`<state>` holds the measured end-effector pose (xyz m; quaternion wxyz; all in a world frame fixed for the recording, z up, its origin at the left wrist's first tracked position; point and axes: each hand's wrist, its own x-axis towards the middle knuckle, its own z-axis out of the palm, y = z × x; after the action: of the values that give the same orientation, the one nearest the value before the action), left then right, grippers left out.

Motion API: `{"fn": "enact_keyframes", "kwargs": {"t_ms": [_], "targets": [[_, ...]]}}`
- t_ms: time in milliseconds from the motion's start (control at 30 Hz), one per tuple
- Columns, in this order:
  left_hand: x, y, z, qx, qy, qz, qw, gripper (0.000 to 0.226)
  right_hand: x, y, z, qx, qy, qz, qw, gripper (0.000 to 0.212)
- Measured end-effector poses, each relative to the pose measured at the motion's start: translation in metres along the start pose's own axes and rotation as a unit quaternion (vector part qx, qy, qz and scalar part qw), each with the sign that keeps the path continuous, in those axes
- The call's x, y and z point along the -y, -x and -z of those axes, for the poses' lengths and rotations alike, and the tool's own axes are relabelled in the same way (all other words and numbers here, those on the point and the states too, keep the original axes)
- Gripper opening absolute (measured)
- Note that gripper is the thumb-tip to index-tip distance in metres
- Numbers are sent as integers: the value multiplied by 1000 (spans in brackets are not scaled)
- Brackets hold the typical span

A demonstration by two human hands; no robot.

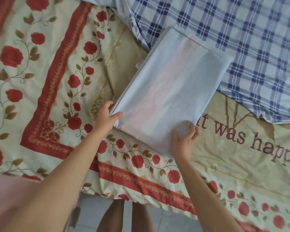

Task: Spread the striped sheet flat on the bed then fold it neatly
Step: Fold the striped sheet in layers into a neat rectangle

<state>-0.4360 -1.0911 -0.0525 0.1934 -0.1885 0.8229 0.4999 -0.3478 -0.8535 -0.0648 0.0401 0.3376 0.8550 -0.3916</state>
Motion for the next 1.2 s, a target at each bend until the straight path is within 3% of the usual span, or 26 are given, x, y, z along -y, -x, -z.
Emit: {"fn": "enact_keyframes", "kwargs": {"t_ms": [67, 167, 233, 333, 500, 600, 700, 800, 867, 933, 1033, 1133, 1167, 1200], "targets": [[-4, -5, -1, 6, -55, 39, 998, 53, -1, -1, 0, 2, 11, -4, 1000, 68], [-27, -19, -1, 63, -290, 71, 952, 57, 3, -17, 11, -6, 75, -31, 997, 77], [-49, -26, -5, 79, -325, 70, 940, 55, 9, -40, 28, -9, 85, -48, 995, 82], [-80, -50, -14, 96, -238, 84, 963, 67, 26, -85, 54, -5, 84, -38, 996, 82], [-146, -122, -49, 103, -38, 74, 991, 71, 72, -199, 84, 29, -78, -74, 994, 68], [-173, -155, -76, 92, 9, 32, 995, 70, 92, -258, 91, 54, 72, -9, 996, 64], [-189, -193, -103, 65, -5, -7, 998, 67, 99, -304, 92, 98, 311, 138, 935, 57], [-197, -214, -113, 52, 84, 58, 993, 58, 102, -319, 91, 85, 351, 209, 909, 37], [-201, -215, -114, 58, 99, 35, 993, 35, 104, -319, 89, 21, 324, 277, 904, 27], [-202, -216, -111, 34, 76, -36, 996, 11, 104, -315, 88, -34, 276, 322, 905, 23], [-199, -225, -109, 10, -3, -73, 997, 8, 103, -320, 86, -13, 298, 296, 907, 24], [-200, -232, -121, -62, -217, -21, 974, 28, 105, -322, 76, 56, 367, 260, 891, 39], [-203, -228, -126, -97, -282, -42, 954, 39, 107, -319, 71, 58, 379, 280, 880, 46], [-206, -222, -132, -122, -330, -114, 929, 50, 108, -314, 65, 46, 393, 316, 862, 52]]}}
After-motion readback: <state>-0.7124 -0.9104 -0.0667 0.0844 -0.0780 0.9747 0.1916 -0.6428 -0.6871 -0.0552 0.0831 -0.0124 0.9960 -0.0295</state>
